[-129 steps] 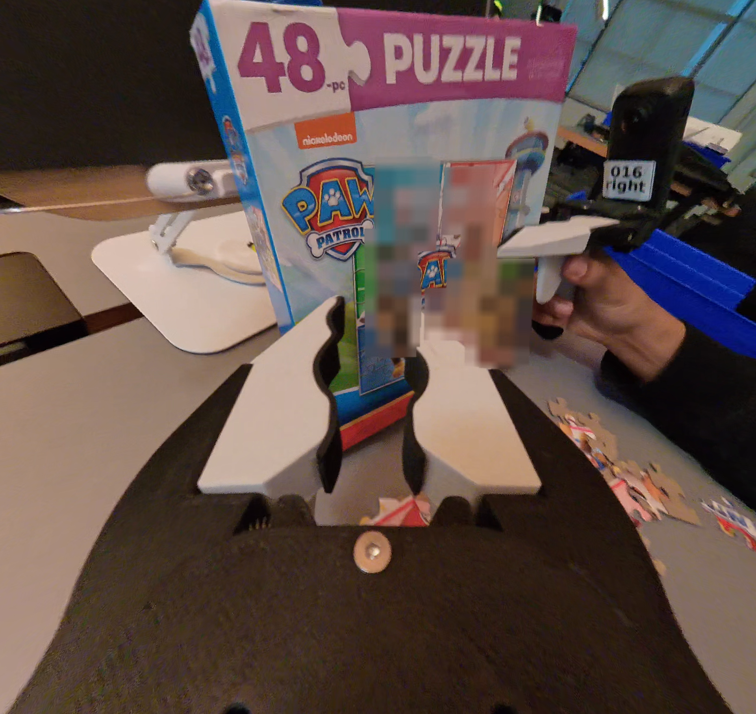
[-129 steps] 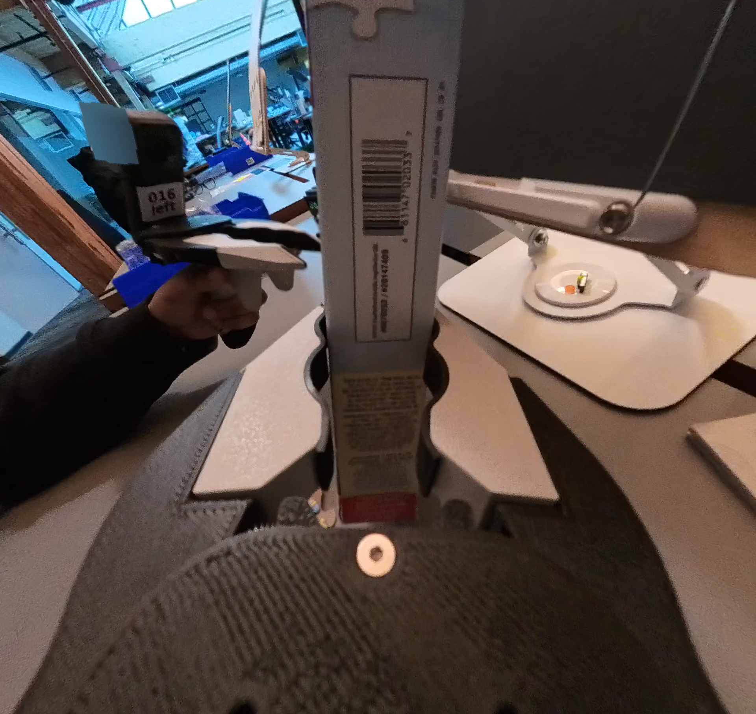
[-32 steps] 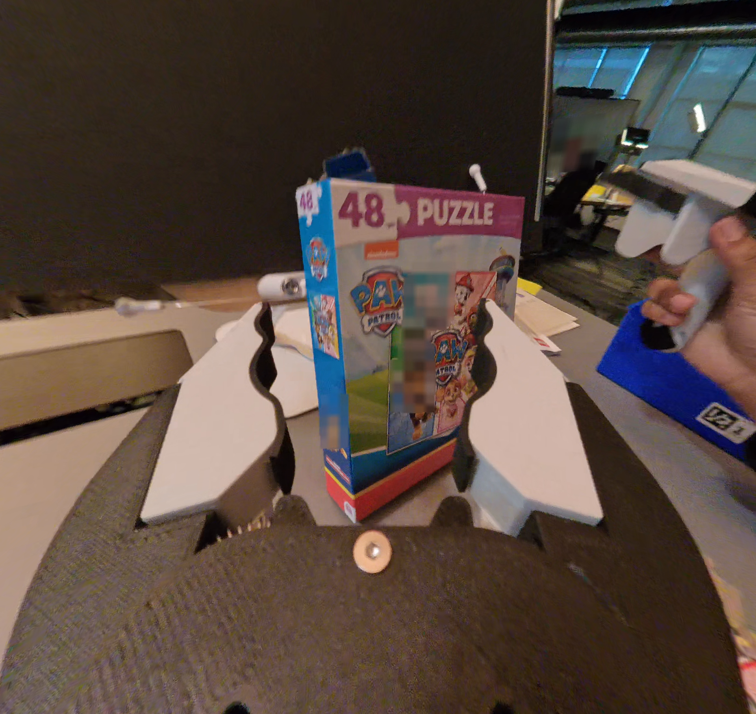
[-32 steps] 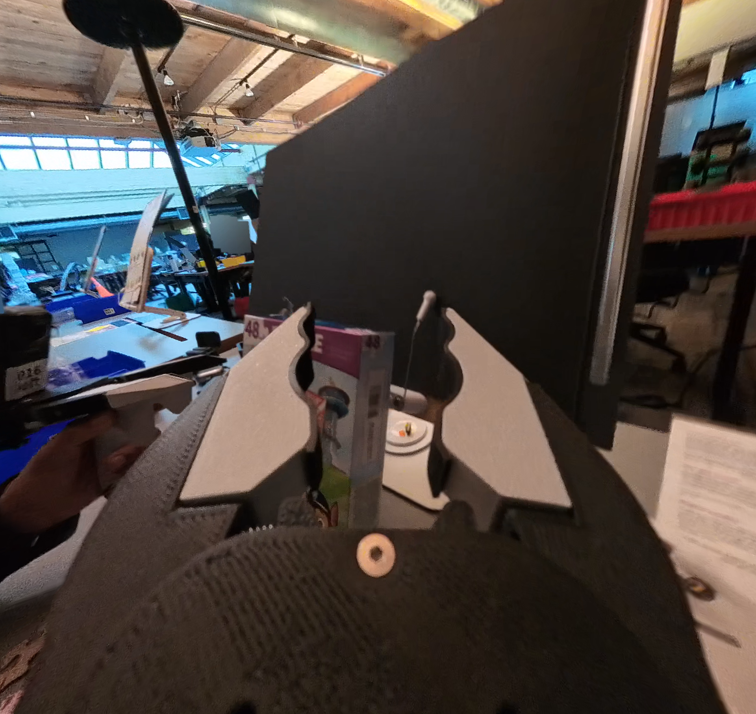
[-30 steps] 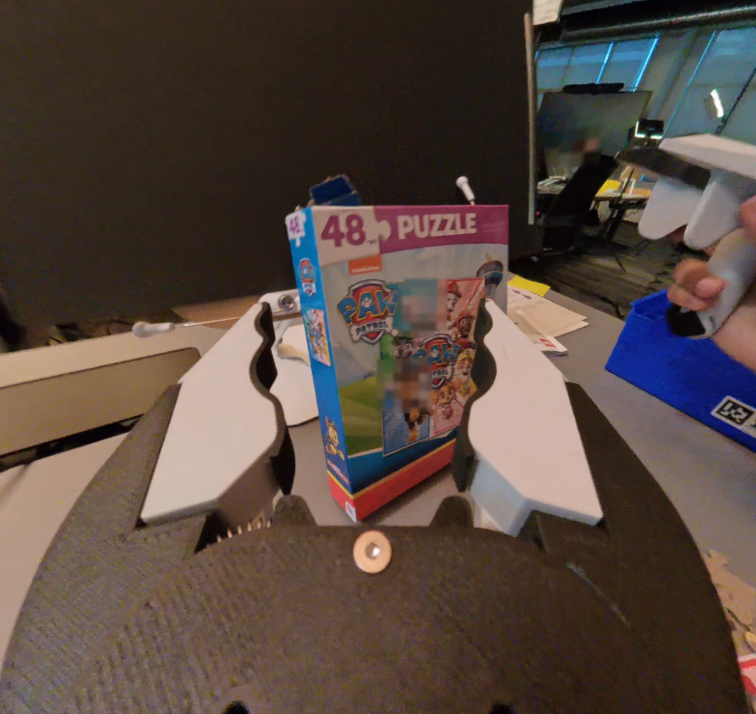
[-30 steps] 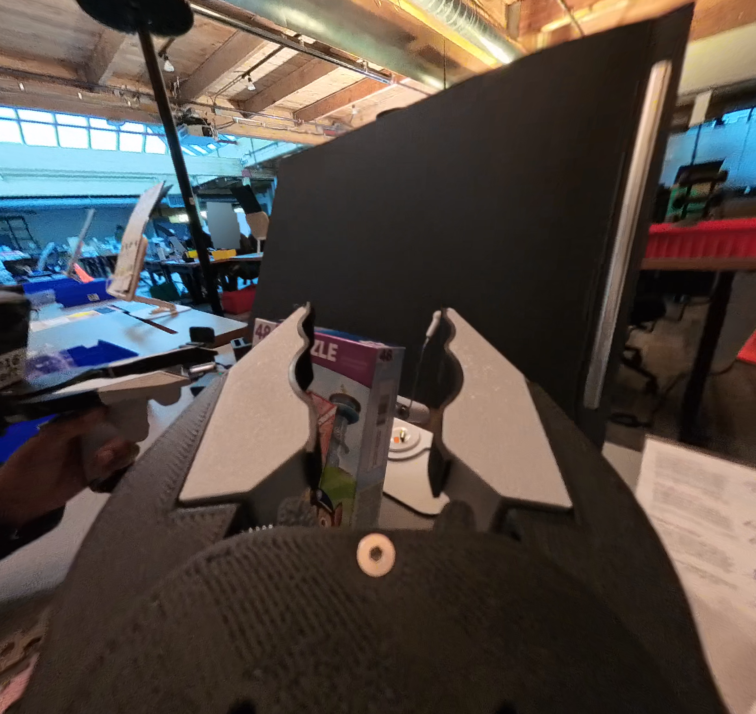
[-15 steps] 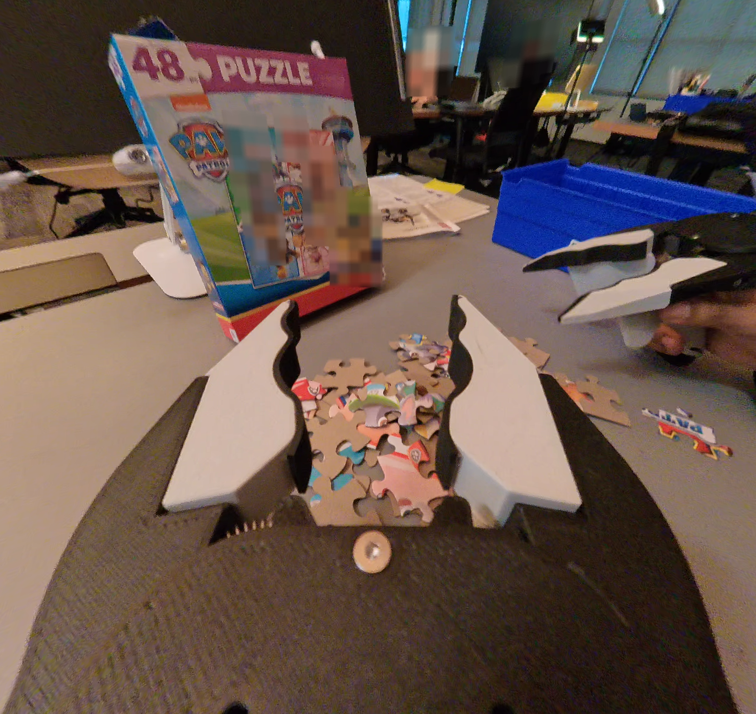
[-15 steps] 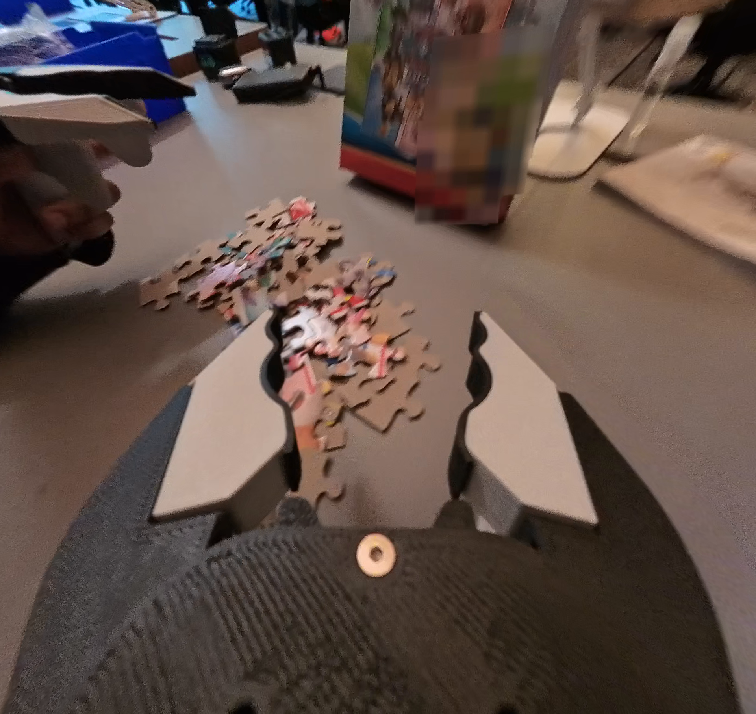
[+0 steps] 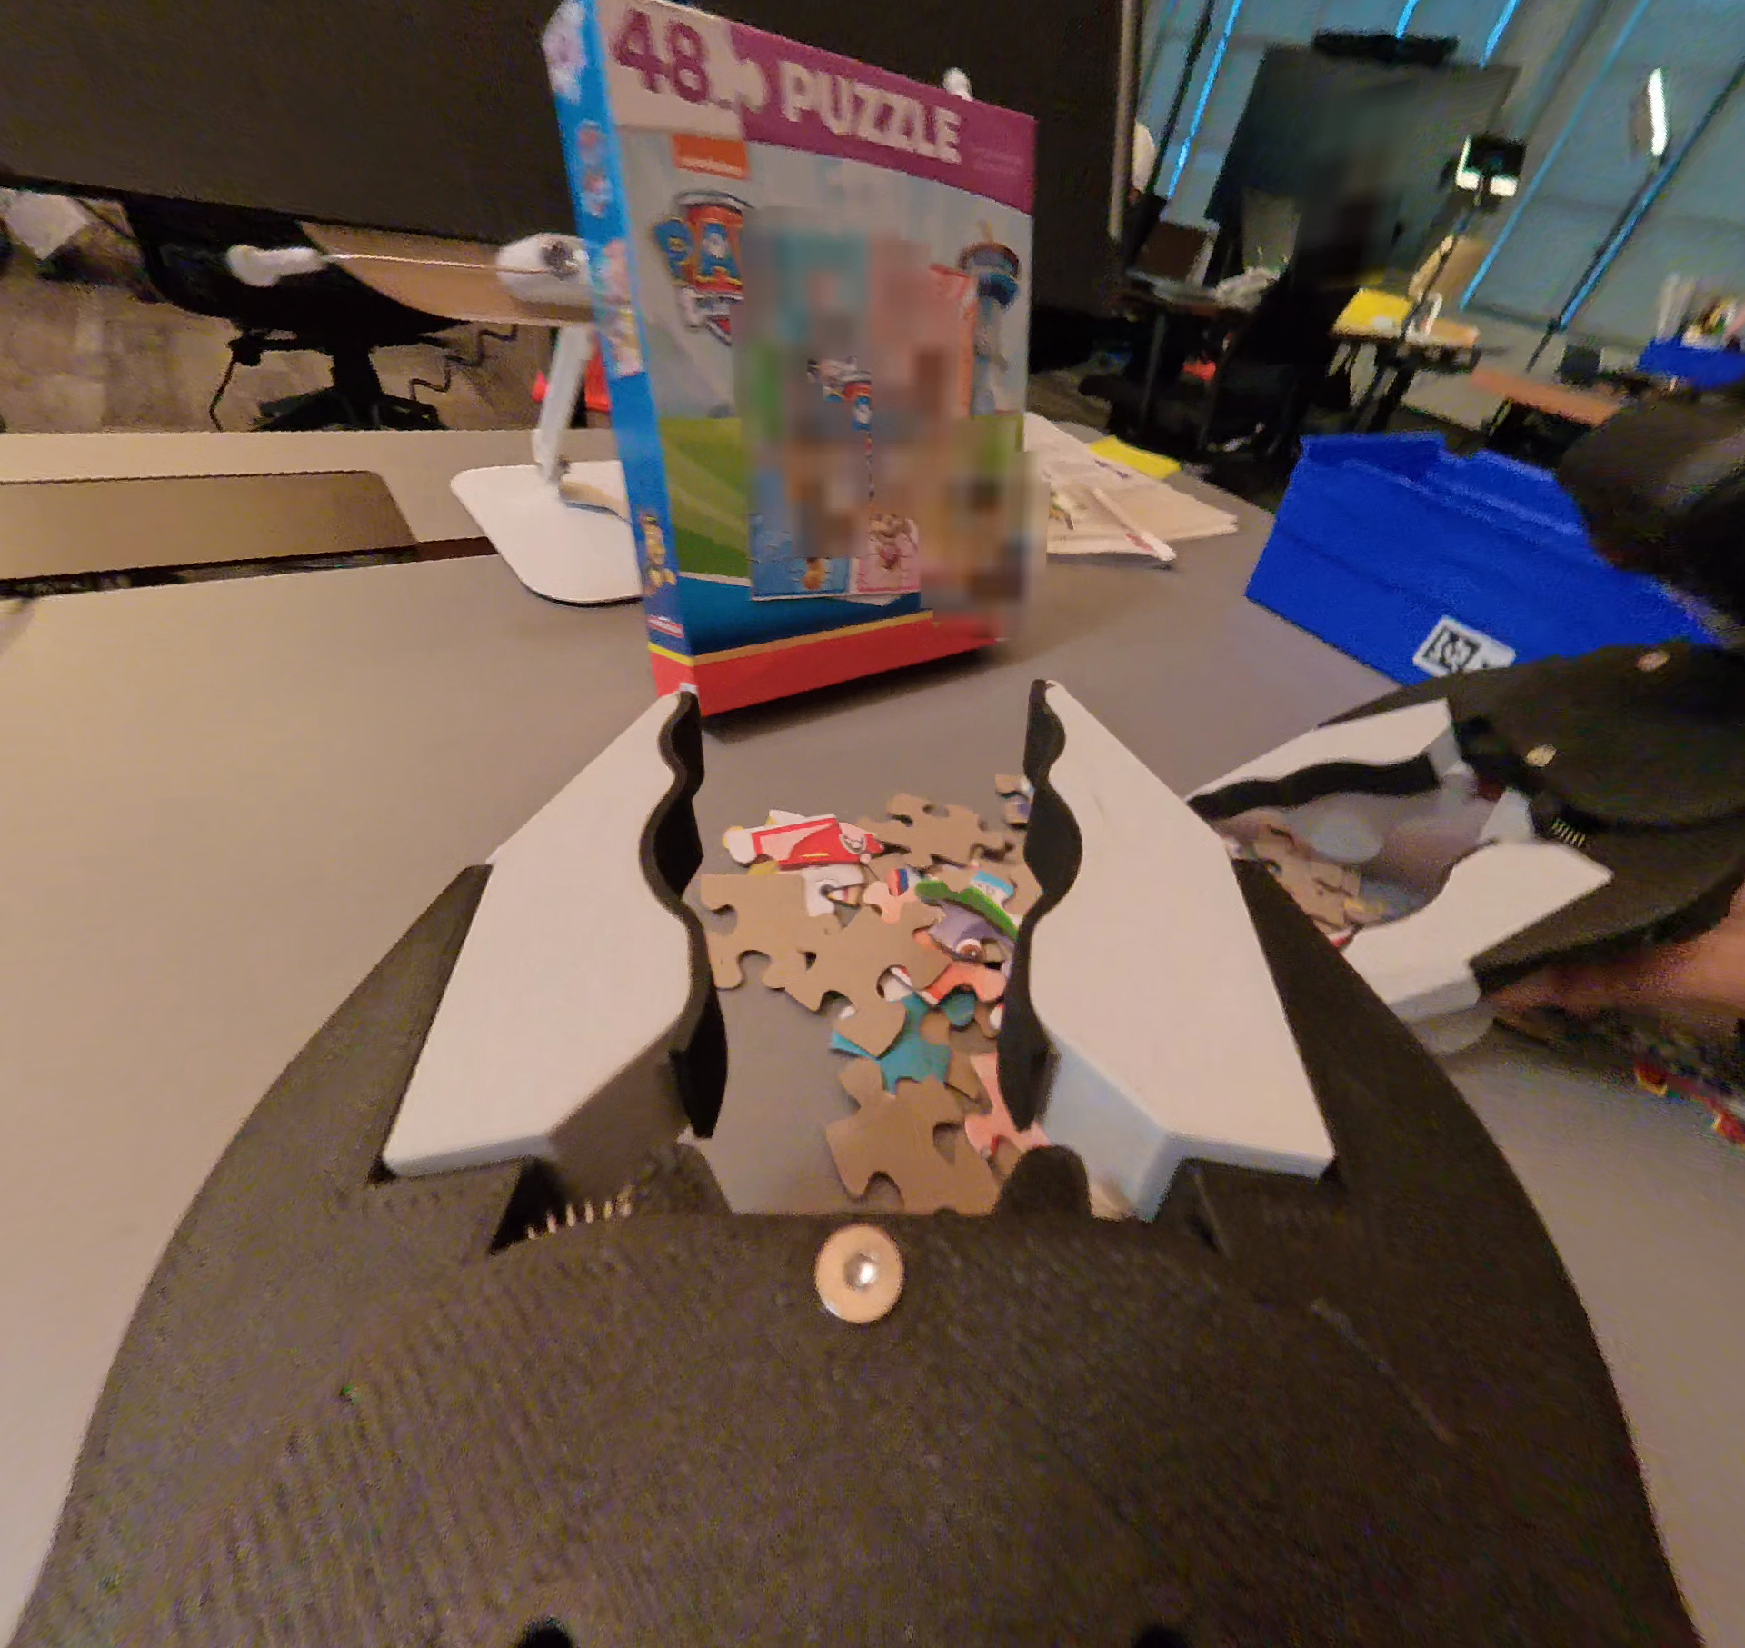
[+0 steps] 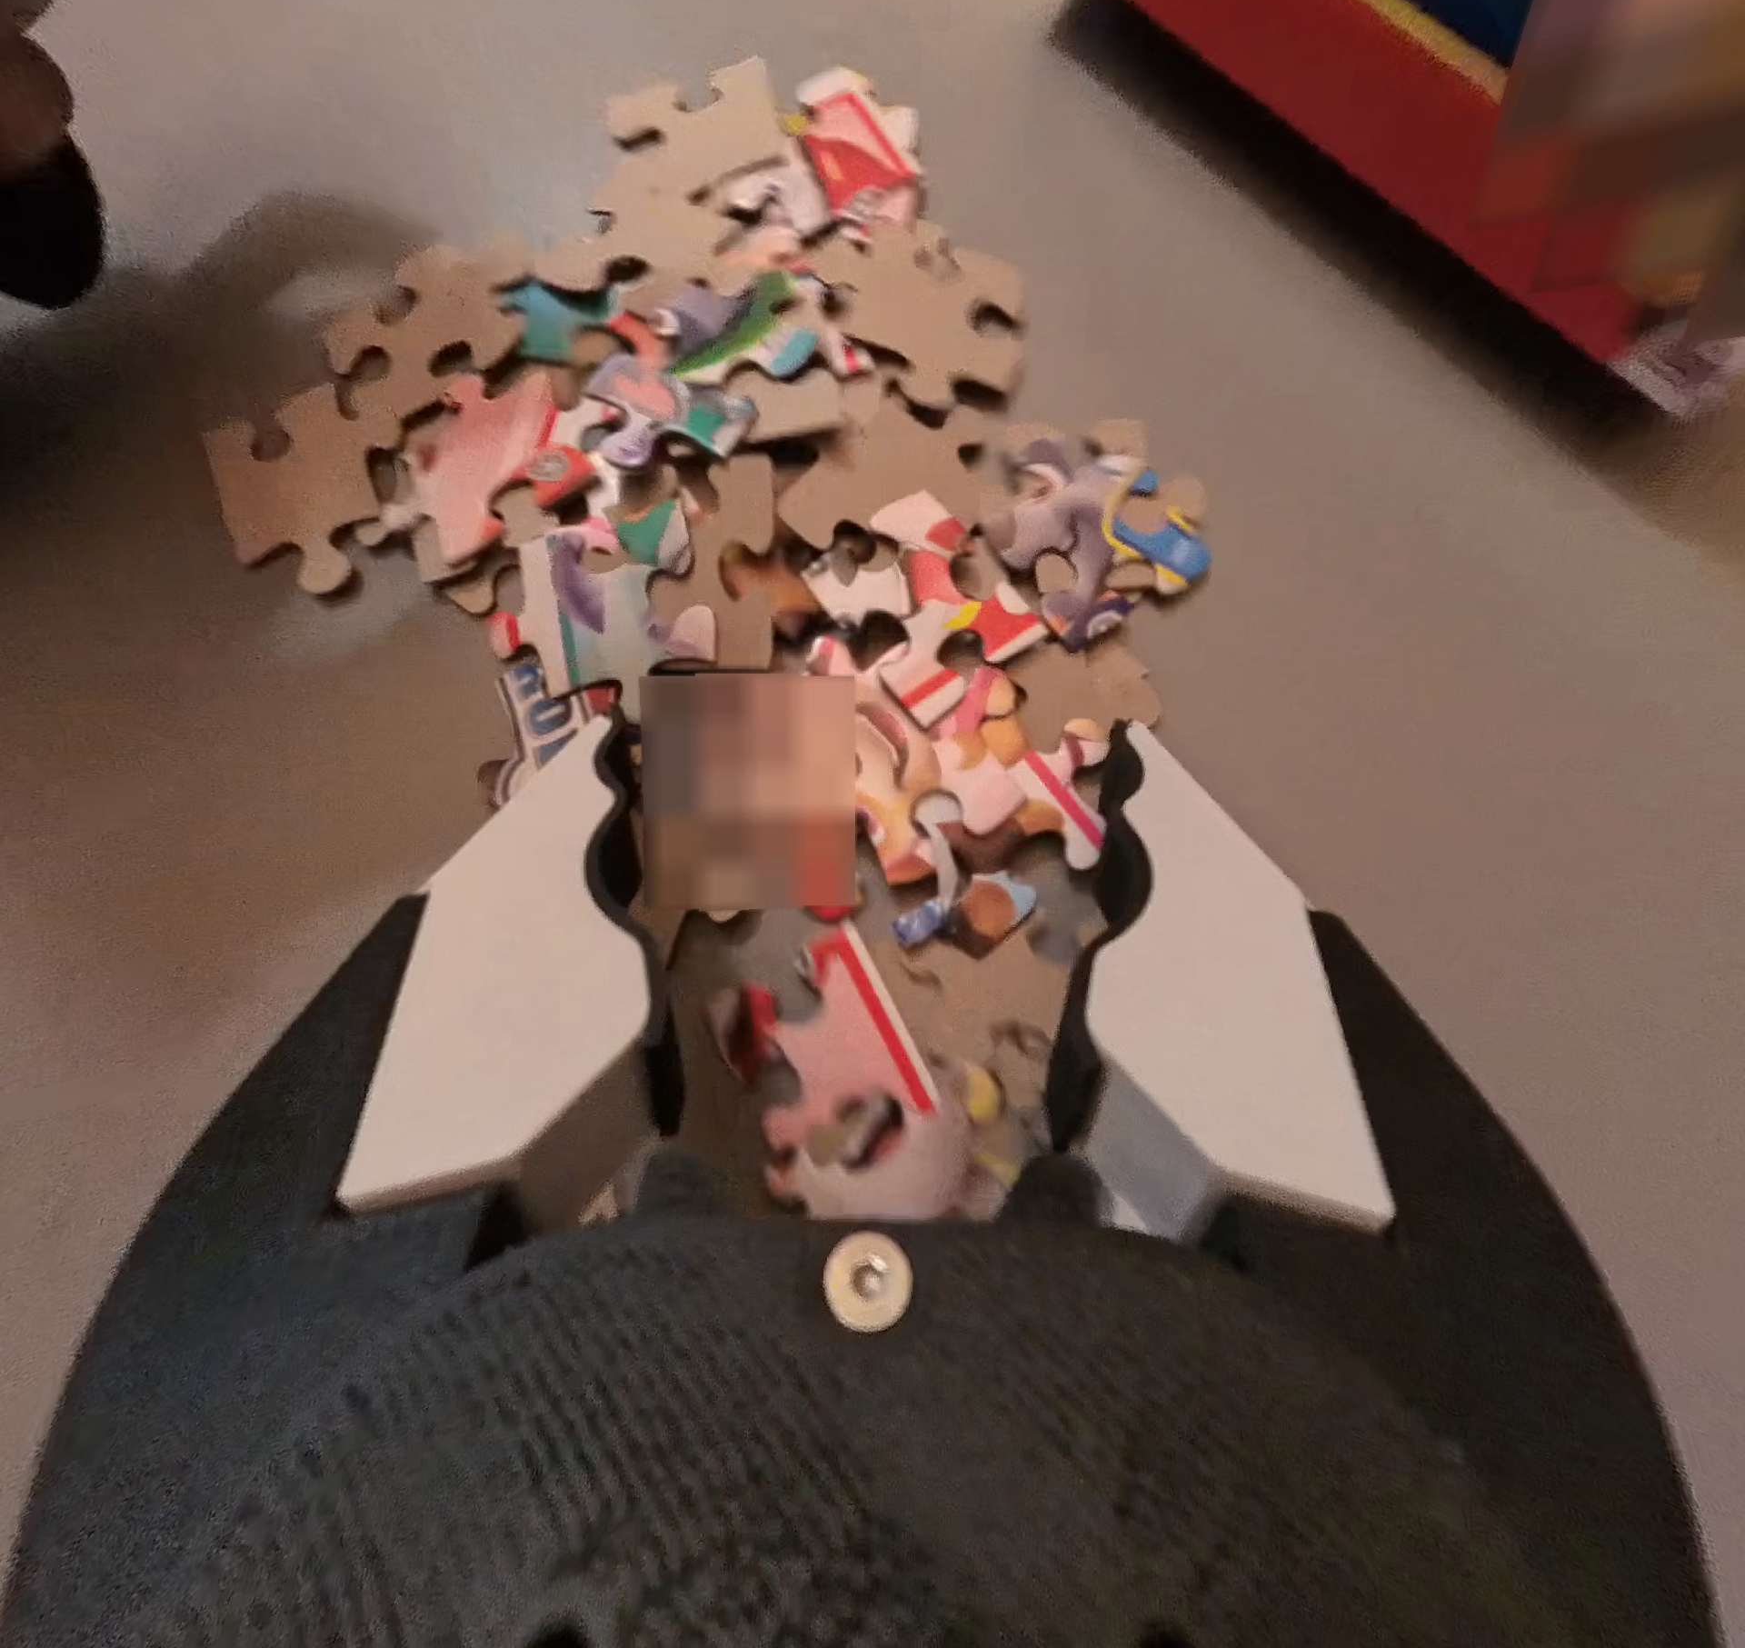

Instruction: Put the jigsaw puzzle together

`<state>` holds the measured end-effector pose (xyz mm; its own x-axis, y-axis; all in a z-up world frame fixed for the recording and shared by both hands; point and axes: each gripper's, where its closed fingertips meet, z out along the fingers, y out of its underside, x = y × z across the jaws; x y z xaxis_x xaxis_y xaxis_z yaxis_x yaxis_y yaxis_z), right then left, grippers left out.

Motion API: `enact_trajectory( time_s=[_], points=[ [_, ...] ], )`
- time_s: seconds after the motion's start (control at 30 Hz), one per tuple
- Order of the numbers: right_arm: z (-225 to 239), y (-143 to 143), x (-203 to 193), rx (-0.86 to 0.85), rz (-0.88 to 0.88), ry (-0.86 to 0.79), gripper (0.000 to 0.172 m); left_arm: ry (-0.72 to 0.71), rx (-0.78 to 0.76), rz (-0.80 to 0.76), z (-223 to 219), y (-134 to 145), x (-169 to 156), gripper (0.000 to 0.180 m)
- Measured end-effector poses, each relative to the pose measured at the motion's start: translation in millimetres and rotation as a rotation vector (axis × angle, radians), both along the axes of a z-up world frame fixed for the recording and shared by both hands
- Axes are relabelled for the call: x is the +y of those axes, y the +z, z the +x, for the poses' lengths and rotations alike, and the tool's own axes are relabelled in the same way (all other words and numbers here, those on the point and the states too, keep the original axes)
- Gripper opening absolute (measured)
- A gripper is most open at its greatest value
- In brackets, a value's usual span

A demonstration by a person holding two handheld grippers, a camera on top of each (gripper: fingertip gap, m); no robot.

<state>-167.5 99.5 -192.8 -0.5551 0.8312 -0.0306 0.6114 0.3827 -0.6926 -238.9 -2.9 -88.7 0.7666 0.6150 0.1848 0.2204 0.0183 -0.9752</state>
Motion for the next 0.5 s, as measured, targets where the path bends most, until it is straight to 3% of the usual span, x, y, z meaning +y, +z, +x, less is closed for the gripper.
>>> enact_trajectory(
  time_s=[0.37, 0.5],
  points=[
    [-20.4, -0.5, -109.5, -0.045, 0.042, 0.265, 0.094, 0.215, 0.081, 0.033, -37.0, 17.7, -78.5, 0.065],
    [-23.4, 13.6, -104.6, 0.011, 0.068, 0.296, 0.094, 0.27, 0.089, 0.041, -43.6, 19.2, -103.4, 0.065]
  ],
)
